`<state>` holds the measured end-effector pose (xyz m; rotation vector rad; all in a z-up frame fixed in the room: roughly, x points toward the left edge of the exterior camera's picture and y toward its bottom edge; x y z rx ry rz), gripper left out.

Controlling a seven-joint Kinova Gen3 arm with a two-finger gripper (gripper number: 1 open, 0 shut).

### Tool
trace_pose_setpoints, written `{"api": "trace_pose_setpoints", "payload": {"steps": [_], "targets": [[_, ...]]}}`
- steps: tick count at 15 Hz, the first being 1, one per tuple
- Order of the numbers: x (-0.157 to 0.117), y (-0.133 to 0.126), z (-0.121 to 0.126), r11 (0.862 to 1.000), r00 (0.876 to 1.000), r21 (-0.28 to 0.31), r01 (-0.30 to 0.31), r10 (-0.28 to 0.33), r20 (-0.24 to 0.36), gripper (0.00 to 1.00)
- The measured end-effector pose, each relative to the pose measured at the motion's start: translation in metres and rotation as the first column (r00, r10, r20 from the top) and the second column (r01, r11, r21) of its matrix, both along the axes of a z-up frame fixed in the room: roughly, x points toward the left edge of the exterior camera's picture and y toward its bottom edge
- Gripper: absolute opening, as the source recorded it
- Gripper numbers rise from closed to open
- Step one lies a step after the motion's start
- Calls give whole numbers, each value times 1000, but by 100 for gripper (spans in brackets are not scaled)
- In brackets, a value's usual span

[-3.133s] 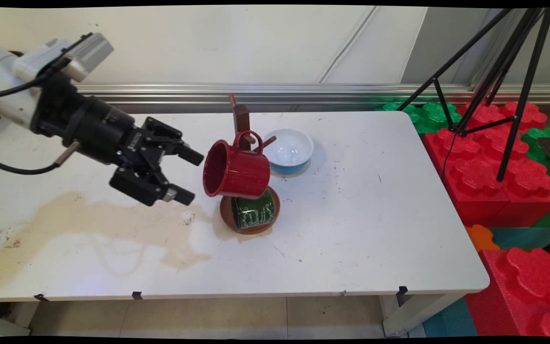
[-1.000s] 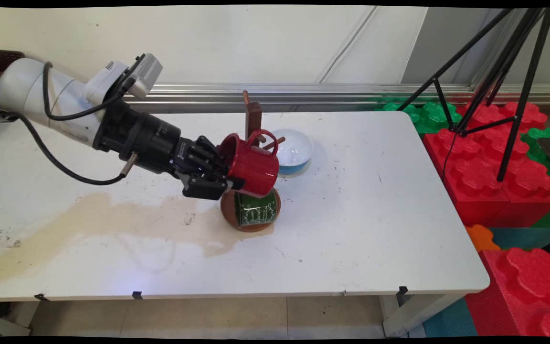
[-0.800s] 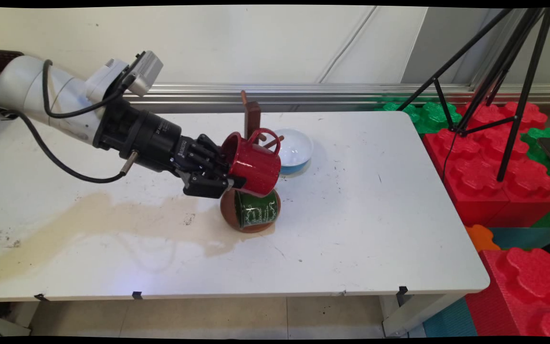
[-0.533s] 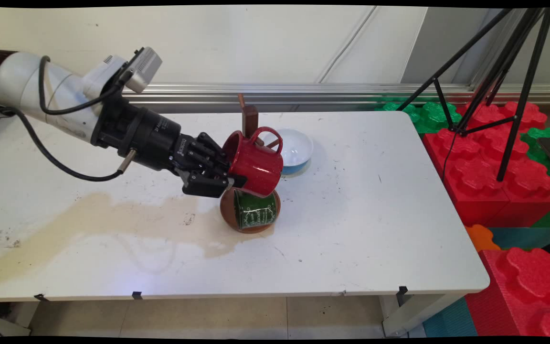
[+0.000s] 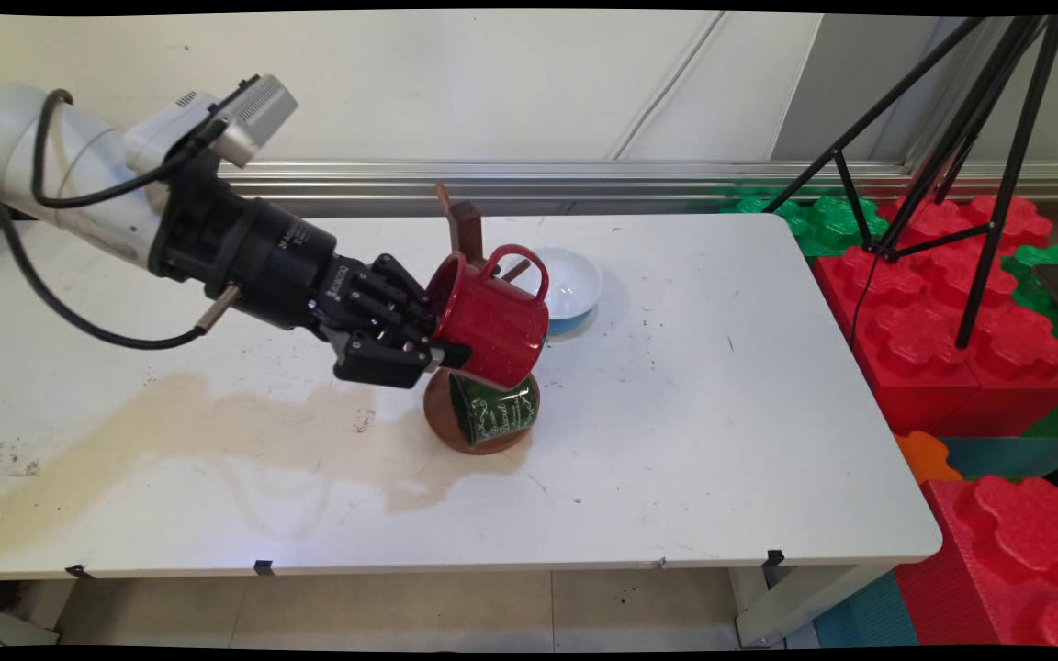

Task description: Place the picked object on the table

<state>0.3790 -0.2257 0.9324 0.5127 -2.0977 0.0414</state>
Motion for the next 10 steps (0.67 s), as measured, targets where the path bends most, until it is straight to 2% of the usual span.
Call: {"api": "trace_pose_setpoints", "payload": {"steps": [5,10], "targets": [[2,11,7,1000,1000,13,25,-26,4,0],[13,23,13,998,998,29,47,-49,39,0]]}}
